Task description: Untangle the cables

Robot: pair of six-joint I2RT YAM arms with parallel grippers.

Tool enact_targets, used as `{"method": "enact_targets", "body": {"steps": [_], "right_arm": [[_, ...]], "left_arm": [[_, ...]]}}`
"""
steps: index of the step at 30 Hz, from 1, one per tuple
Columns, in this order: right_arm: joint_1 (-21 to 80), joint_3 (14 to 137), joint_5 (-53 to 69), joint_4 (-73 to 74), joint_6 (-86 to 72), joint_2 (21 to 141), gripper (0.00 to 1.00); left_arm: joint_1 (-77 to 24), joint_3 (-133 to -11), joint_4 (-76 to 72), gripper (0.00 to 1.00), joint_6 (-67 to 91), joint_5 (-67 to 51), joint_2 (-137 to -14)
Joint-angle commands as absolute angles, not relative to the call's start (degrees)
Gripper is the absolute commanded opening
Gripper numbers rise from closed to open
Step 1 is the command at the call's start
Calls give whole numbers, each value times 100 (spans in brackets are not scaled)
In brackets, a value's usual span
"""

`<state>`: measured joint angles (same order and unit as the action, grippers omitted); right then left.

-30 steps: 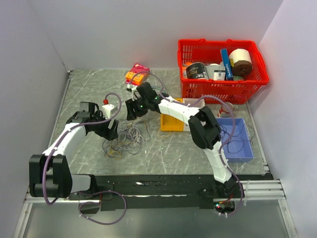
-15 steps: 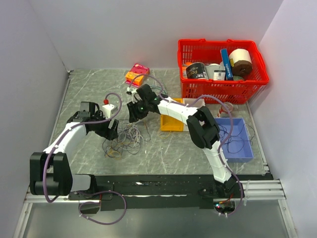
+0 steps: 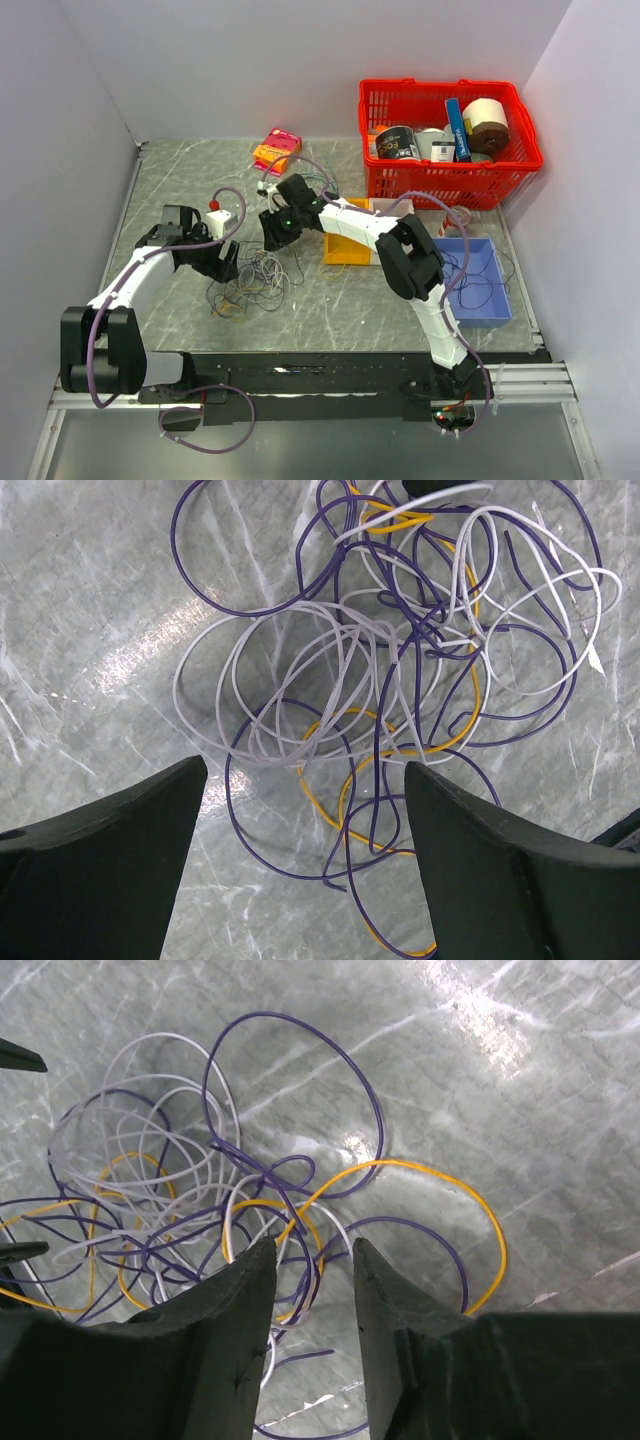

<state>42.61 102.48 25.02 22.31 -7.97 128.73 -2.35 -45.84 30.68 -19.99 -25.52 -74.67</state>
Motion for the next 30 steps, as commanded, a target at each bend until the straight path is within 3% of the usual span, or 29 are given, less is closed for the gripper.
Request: {"method": "enact_targets", "body": {"steps": [1,13,30], "right_arm": [[4272,10222,2400,2215,-686,12437,48],[4271,9475,2609,1662,-53,11654,59],[4324,10169,2646,2223,272,12471,58]], "left_arm": [[-229,-4685,3006,87,-1960,-2566,-7471],[-229,-4693,2988,87,-1951,-2540,-7462],[-229,-4729,3006,88,-1960,-2470,-7488]]}}
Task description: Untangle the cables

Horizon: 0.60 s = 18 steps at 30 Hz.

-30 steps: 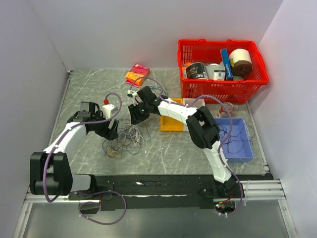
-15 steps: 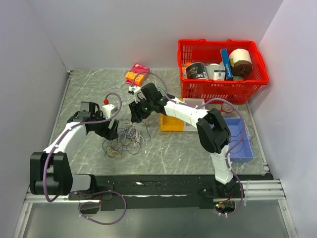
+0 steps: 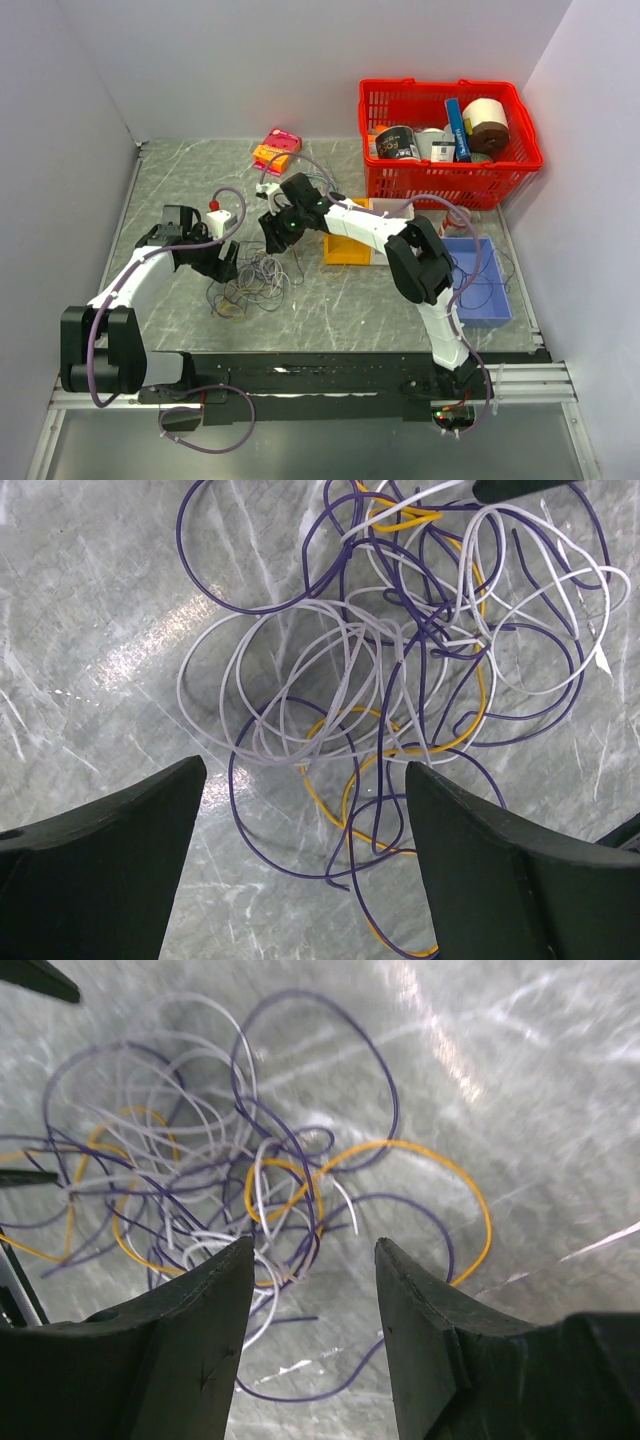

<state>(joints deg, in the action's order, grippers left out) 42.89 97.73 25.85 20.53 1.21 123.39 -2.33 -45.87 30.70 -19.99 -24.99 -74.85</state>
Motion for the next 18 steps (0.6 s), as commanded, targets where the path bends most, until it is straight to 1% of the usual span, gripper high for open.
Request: {"method": "enact_targets", "body": {"steps": [1,5,8,15,18], "right_arm": [[4333,10195,2646,2241,290,12498,57],[4333,10196,2672,2233,273,12542,51],[4333,10143,2716,2145,237,12516,48],[4342,10257,2769,2189,158,12683,48],[4342,10283,2786,2197,141,12726,45]], "left_arm": [[-229,-4737,3015,88,-1960,-2478,-7497],[-229,-4781,3015,88,-1942,-2496,-7515],[-229,-4773,3015,88,-1951,-2487,-7532],[-229,-4781,3032,88,-1960,-2452,-7497],[-229,-4790,3050,88,-1969,-2479,-7497]]}}
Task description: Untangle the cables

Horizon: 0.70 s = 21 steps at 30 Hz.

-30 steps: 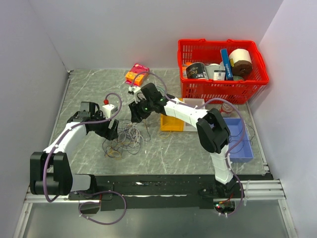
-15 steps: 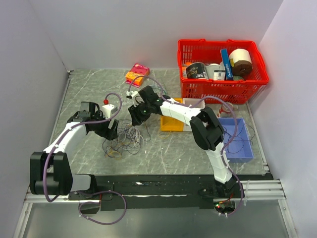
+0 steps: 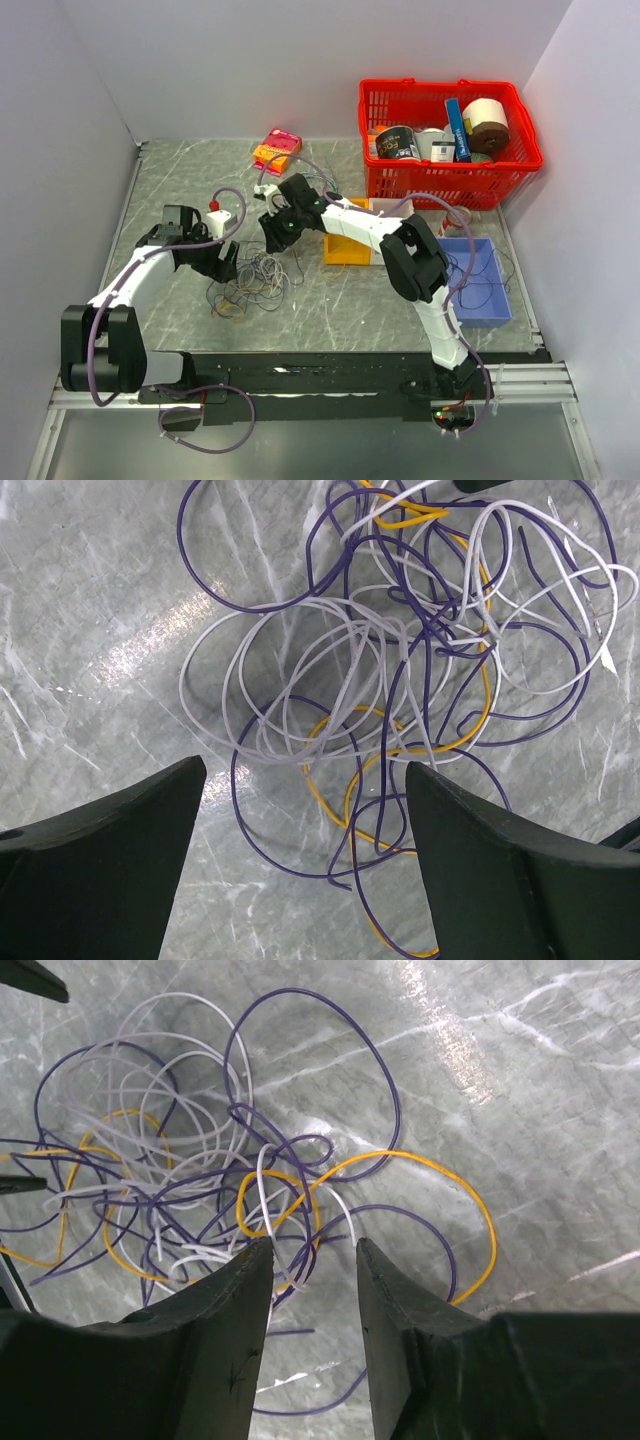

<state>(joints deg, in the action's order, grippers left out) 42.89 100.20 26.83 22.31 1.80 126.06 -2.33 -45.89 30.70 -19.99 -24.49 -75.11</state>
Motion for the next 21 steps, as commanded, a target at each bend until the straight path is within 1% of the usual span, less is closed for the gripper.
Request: {"method": "enact_targets", "body": {"steps": [1,3,4,6,9,10,11,12,14,17,18,20,21], "right_arm": [[4342,10301,2812,2241,149,12753,43],[4351,10362,2856,2294,158,12788,38],[4368,10371,2848,2303,158,12797,29],[4377,10362,2865,2285,132,12771,22],[4368,10318,2874,2224,123,12674,14],[4368,10336,2865,2224,123,12630,6],[4377,10353,2848,2241,123,12604,3],[4377,10371,2813,2267,114,12569,0],[4368,10450,2646,2320,53,12420,0],[4359,10512,2357,2399,9,12033,0],[4368,10494,2260,2373,9,11893,0],[4351,10415,2006,2321,9,11445,0],[4359,10406,1943,2312,-139,11287,0]], "left_arm": [[-229,-4807,3059,88,-1977,-2496,-7506],[-229,-4843,3067,88,-1969,-2513,-7541],[-229,-4843,3067,88,-1960,-2531,-7550],[-229,-4878,3076,88,-1951,-2592,-7594],[-229,-4922,3085,88,-1934,-2637,-7708],[-229,-4931,3085,88,-1934,-2645,-7752],[-237,-4939,3076,87,-1934,-2646,-7813],[-237,-4939,3067,86,-1934,-2654,-7848],[-237,-4939,3059,83,-1934,-2698,-7962],[-237,-4966,3094,70,-1960,-2803,-8103],[-237,-4966,3137,61,-1977,-2830,-8130],[-237,-4975,3173,52,-2021,-2848,-8156],[-237,-4983,3190,46,-2030,-2848,-8148]]}}
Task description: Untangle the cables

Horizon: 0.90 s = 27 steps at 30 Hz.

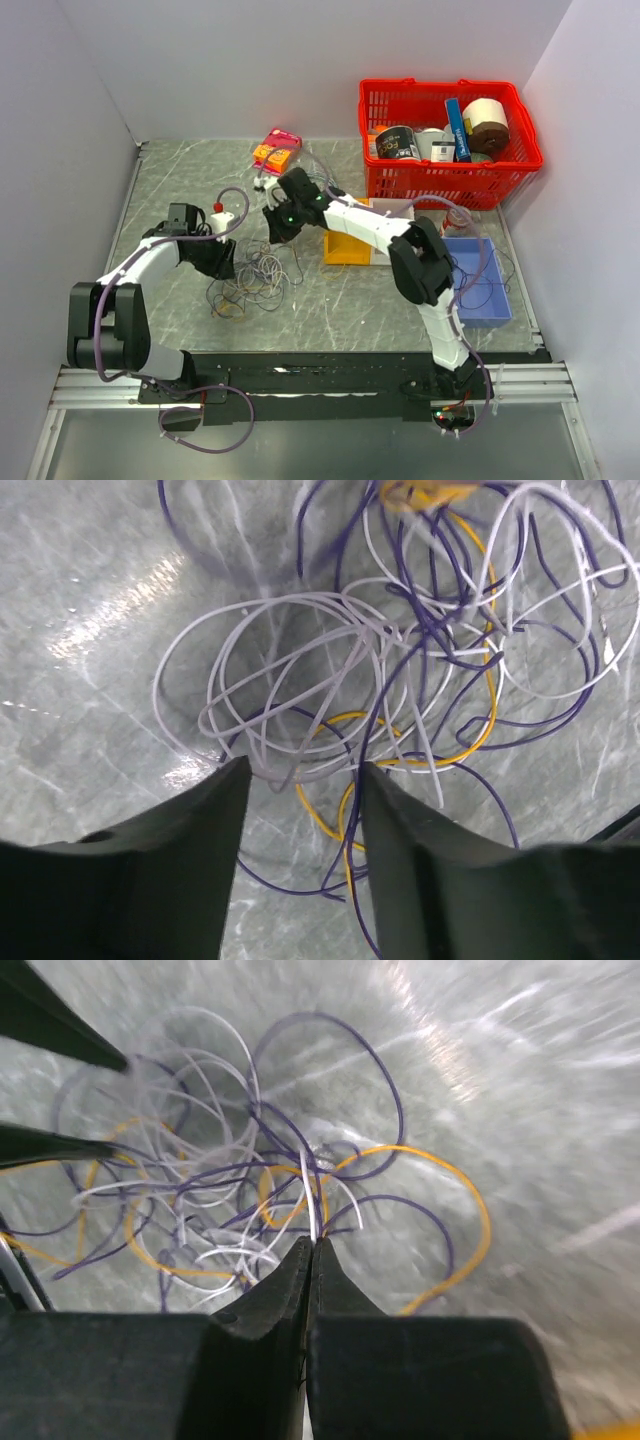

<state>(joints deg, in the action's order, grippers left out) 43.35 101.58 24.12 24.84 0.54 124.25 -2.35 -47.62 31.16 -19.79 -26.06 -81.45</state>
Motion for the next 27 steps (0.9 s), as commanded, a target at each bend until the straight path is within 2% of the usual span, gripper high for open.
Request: {"method": "enact_targets", "body": {"steps": [1,5,9,13,22,26,27], "right_arm": [[4351,10406,1881,2320,-167,10998,0],[4368,10459,1565,2233,-220,10232,0],[4359,10573,1284,2083,-176,9581,0],[4377,10880,1169,1960,-71,9019,0],[4386,12460,1151,2206,413,8657,0],[4421,12761,1353,2004,440,8578,0],[4491,12788,1475,1960,457,8587,0]], "left_arm": [[-237,-4983,3199,44,-2039,-2839,-8121],[-237,-4966,3217,36,-2083,-2681,-7928],[-229,-4975,3243,16,-2101,-2619,-7814],[-229,-4975,3269,1,-2118,-2506,-7778],[-18,-4808,3217,1,-2338,-1723,-7497],[561,-4895,3322,2,-2574,-1556,-7374],[589,-4974,3392,17,-2619,-1825,-7348]]}}
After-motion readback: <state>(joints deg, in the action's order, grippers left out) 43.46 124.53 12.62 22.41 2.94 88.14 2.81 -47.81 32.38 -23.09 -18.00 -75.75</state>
